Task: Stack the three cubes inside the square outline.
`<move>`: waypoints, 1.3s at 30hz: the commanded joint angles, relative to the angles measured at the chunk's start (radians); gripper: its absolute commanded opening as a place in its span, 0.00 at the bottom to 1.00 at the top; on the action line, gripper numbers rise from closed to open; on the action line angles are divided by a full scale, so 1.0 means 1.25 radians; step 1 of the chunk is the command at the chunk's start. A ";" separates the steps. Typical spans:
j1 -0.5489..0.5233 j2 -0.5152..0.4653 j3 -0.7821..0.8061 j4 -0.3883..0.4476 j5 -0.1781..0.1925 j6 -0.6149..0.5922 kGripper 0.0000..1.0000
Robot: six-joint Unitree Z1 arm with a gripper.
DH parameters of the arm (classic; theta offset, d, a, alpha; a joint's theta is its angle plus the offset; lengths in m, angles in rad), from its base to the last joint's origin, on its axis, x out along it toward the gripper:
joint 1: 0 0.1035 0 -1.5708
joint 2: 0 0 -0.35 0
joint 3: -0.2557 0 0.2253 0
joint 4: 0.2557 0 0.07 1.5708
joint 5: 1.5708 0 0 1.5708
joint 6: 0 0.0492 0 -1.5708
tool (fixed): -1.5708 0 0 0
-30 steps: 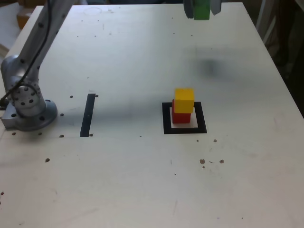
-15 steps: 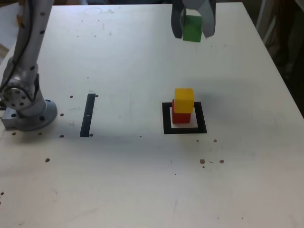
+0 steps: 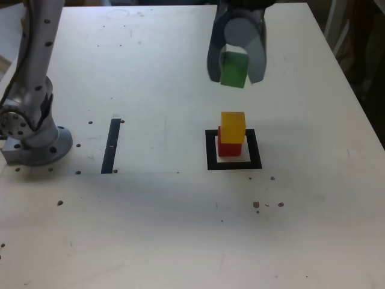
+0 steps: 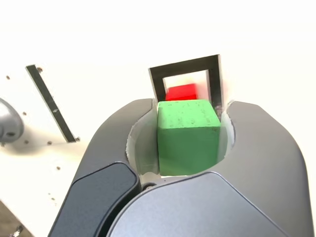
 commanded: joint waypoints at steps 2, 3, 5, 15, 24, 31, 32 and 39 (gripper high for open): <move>-0.021 -0.017 0.024 0.005 -0.002 -0.021 0.17; -0.028 -0.018 0.027 0.005 -0.003 -0.027 0.17; -0.043 -0.019 0.030 0.004 -0.006 -0.039 0.17; -0.093 -0.022 0.045 -0.006 -0.028 -0.103 0.17; -0.093 -0.029 0.106 -0.091 -0.030 -0.132 0.18; -0.090 -0.028 0.134 -0.124 -0.034 -0.131 0.18; -0.088 -0.028 0.137 -0.126 -0.034 -0.131 0.18; -0.068 -0.028 0.163 -0.158 -0.034 -0.110 0.19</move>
